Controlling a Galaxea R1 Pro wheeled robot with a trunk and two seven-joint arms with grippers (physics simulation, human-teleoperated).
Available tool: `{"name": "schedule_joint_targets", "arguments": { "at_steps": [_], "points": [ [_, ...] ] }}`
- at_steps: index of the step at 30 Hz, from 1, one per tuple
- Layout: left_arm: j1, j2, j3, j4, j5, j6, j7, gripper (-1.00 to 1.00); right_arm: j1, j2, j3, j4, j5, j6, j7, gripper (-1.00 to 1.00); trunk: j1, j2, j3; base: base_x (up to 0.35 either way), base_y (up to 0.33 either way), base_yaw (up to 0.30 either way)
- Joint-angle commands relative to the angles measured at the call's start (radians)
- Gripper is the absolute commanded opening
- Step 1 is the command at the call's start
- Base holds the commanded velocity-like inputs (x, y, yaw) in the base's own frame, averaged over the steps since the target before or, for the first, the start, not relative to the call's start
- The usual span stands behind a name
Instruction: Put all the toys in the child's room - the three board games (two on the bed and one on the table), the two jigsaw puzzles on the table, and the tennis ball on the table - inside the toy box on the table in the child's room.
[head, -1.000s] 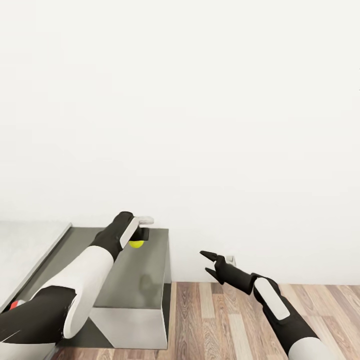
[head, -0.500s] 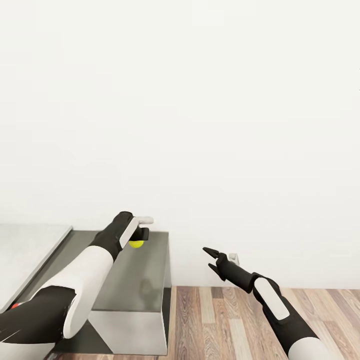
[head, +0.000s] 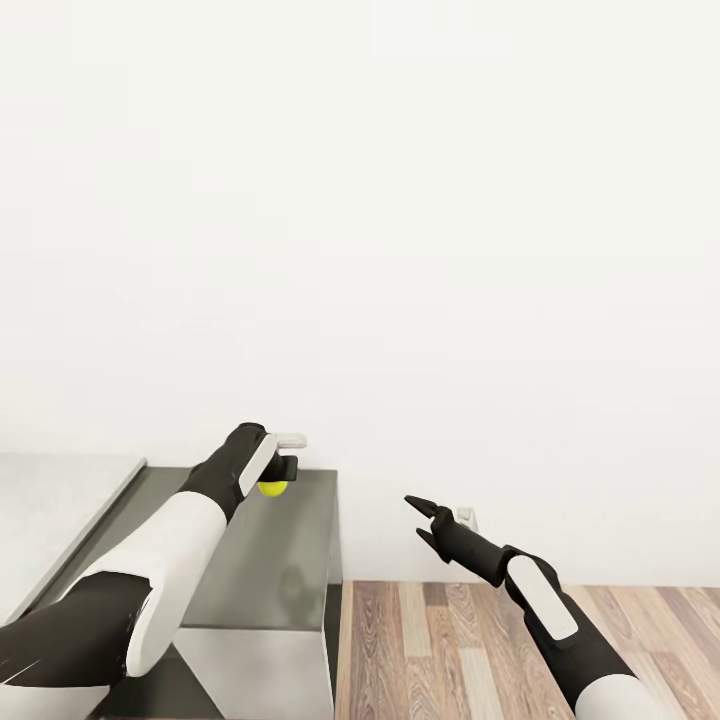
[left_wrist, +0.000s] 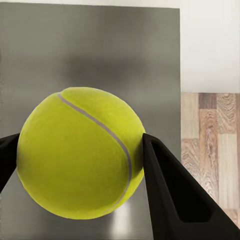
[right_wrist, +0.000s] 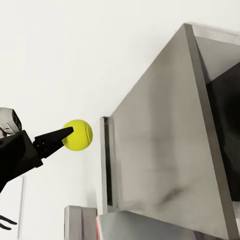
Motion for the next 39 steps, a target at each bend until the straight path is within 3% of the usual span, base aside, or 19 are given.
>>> {"name": "schedule_joint_targets", "arguments": {
  "at_steps": [1,7,15,18,22,25,29,33,39],
  "points": [
    [-0.001,0.001,-0.005,-0.001,0.007,0.005,0.007,-1.00,-0.001,-0.001,0.002,0.000,-0.002,0.002,0.002,1.00,0.001,-0.002,-0.001,0.000,0.000,0.000],
    [-0.001,0.001,-0.004,-0.001,0.008,0.008,0.007,-1.00,-0.002,-0.001,0.002,0.001,-0.002,0.003,-0.010,1.00,0.001,-0.002,0.009,0.000,0.000,0.001],
    [-0.001,0.001,-0.004,-0.001,0.008,0.009,0.005,-1.00,-0.004,0.000,0.008,0.000,-0.006,0.012,-0.101,1.00,0.001,-0.002,0.023,0.000,0.000,0.048],
    [-0.001,0.016,-0.001,-0.001,0.011,0.011,0.004,-1.00,-0.004,0.000,0.022,-0.003,-0.005,0.039,-0.135,1.00,0.001,-0.002,0.028,0.000,0.000,0.063],
    [-0.001,0.040,0.061,-0.001,0.038,0.028,0.004,-1.00,-0.006,0.010,0.036,-0.011,-0.005,0.061,-0.231,1.00,0.001,-0.002,0.034,0.000,0.000,0.069],
    [-0.001,0.045,0.100,-0.001,0.045,0.046,0.004,-1.00,-0.007,0.038,0.039,-0.042,-0.004,0.091,-0.344,1.00,0.001,-0.002,0.039,0.000,0.000,0.101],
    [-0.001,0.046,0.112,-0.001,0.047,0.053,0.005,-1.00,-0.008,0.078,0.040,-0.142,-0.003,0.151,-0.556,1.00,0.001,-0.002,0.045,0.000,0.000,0.170],
    [-0.001,0.048,0.116,-0.001,0.047,0.056,0.004,-1.00,-0.011,0.091,0.039,-0.262,-0.006,0.195,-0.737,1.00,0.001,-0.002,0.049,0.000,0.000,0.215],
    [-0.001,0.048,0.116,-0.001,0.048,0.059,0.004,-1.00,-0.017,0.093,0.039,-0.401,-0.007,0.272,-0.901,1.00,0.001,-0.002,0.054,0.000,0.000,0.255]
  ]
}}
